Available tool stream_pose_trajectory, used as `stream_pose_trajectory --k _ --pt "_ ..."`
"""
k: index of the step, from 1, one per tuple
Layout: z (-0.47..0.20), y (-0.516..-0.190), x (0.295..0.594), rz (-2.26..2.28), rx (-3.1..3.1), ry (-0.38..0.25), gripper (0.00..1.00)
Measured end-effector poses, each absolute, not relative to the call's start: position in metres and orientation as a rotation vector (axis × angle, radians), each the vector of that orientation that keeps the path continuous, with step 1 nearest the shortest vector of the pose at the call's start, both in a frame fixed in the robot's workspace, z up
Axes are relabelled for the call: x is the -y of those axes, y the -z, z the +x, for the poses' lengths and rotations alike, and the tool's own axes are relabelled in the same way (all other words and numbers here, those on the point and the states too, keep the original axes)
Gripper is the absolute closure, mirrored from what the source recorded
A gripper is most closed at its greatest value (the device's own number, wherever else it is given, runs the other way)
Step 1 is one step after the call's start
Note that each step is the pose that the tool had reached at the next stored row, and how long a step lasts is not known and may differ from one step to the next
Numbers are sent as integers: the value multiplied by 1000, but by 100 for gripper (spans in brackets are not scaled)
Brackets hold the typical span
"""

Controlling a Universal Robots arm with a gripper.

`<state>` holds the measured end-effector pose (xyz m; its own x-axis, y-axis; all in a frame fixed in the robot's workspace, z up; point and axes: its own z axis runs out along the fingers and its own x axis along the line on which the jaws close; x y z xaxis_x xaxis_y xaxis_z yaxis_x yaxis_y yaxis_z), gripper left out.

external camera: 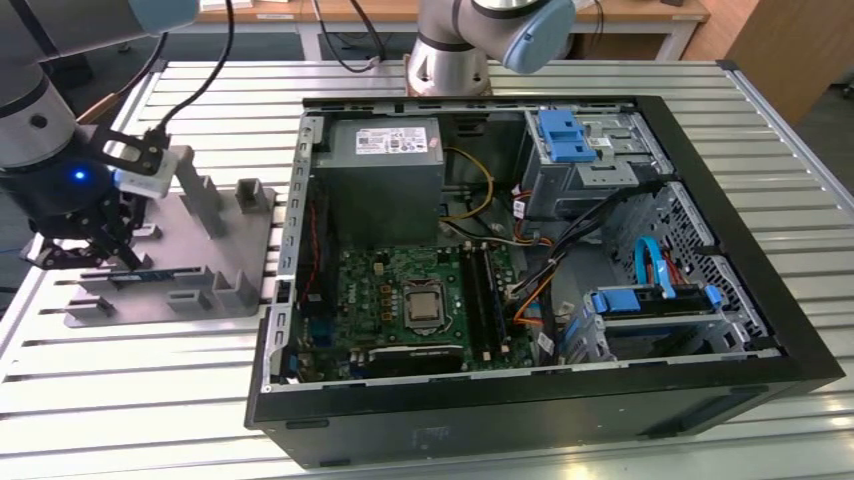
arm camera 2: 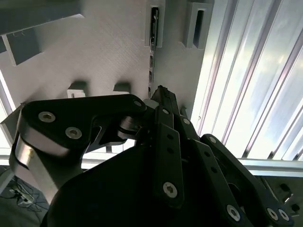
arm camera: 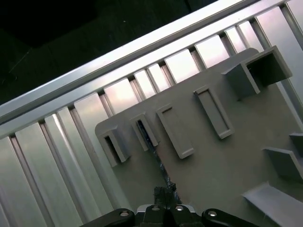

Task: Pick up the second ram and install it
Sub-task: 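Pick up the second ram and move it above second insertion slot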

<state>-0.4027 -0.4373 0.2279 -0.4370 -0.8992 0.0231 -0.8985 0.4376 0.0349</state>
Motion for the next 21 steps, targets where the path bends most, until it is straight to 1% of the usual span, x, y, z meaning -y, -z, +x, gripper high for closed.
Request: stream_pose_trajectory --k 21 --pt "-403 -228 437 1873 2472 21 90"
